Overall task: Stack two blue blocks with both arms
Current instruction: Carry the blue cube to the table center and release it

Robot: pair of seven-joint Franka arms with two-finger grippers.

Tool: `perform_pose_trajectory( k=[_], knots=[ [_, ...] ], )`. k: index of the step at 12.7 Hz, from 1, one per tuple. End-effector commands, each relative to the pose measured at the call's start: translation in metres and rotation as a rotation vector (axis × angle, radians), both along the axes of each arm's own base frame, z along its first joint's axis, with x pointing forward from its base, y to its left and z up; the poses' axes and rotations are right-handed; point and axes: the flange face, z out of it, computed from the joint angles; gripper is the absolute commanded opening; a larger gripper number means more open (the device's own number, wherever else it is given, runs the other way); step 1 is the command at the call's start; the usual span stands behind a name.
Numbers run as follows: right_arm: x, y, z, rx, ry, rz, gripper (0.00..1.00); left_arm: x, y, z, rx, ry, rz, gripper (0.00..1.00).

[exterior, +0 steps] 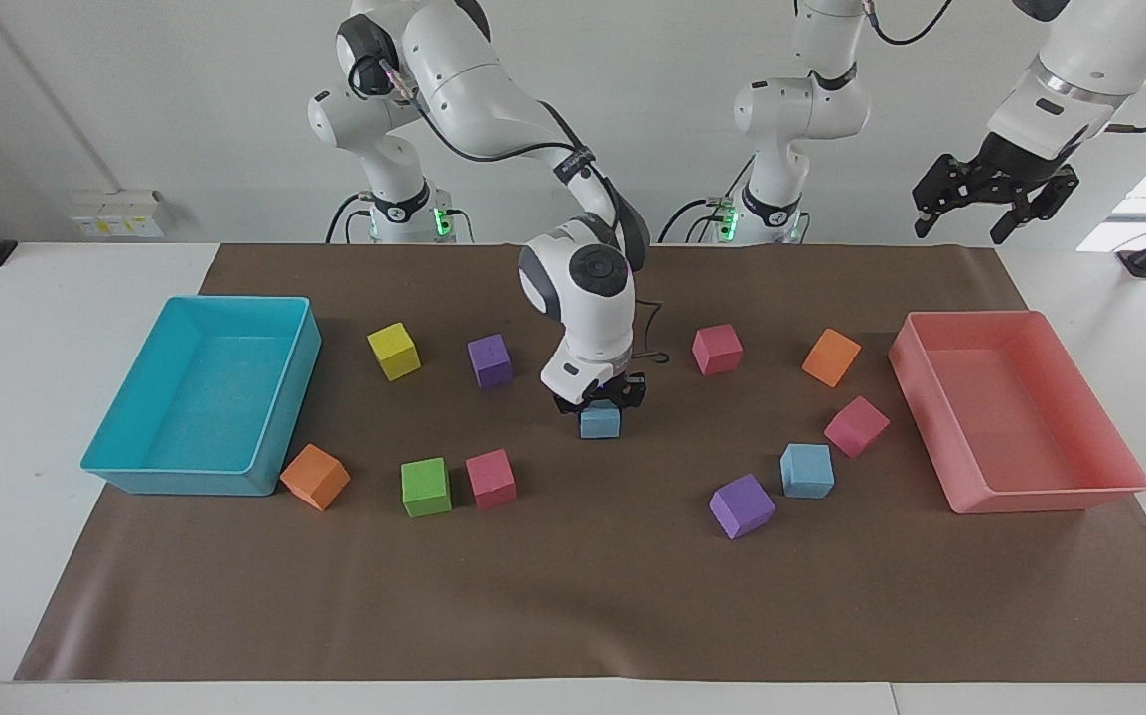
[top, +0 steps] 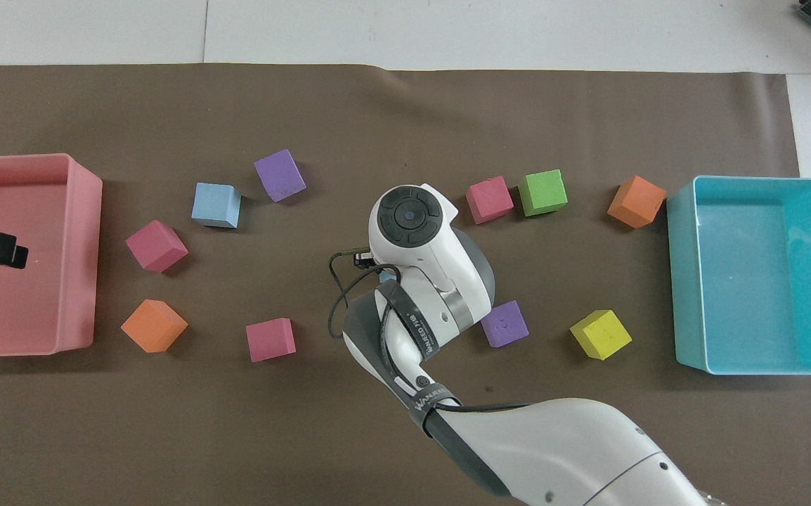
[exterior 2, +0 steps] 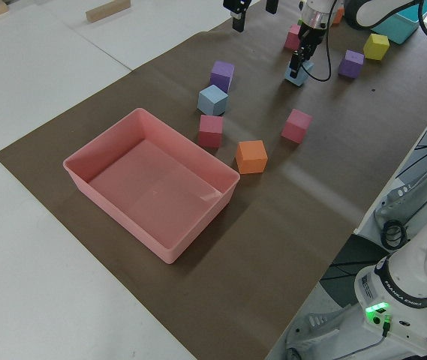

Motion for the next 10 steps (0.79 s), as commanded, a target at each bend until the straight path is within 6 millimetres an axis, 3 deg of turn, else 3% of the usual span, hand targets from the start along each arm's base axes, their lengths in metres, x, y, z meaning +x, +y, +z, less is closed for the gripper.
perform_pose_trajectory(
  k=[1, 2, 4, 6, 10],
  knots=[
    [-0.008, -0.001, -0.001, -0.014, -0.007, 0.006, 0.46, -0.008, -0.002, 0.003, 0.004, 0.0, -0.012, 1.0],
    [-0.009, 0.001, 0.0, -0.019, -0.001, 0.006, 0.99, -0.007, -0.002, 0.002, 0.004, 0.002, -0.012, 1.0],
    [-0.008, 0.0, 0.014, -0.021, -0.027, 0.014, 1.0, -0.008, -0.002, 0.003, 0.004, -0.001, -0.015, 1.0],
    [-0.001, -0.017, 0.064, 0.009, -0.074, -0.01, 1.0, -0.006, -0.003, 0.003, 0.004, -0.007, -0.017, 1.0],
    [0.011, -0.088, 0.155, 0.031, -0.096, -0.072, 1.0, -0.004, -0.003, 0.003, 0.002, -0.021, -0.016, 1.0]
  ],
)
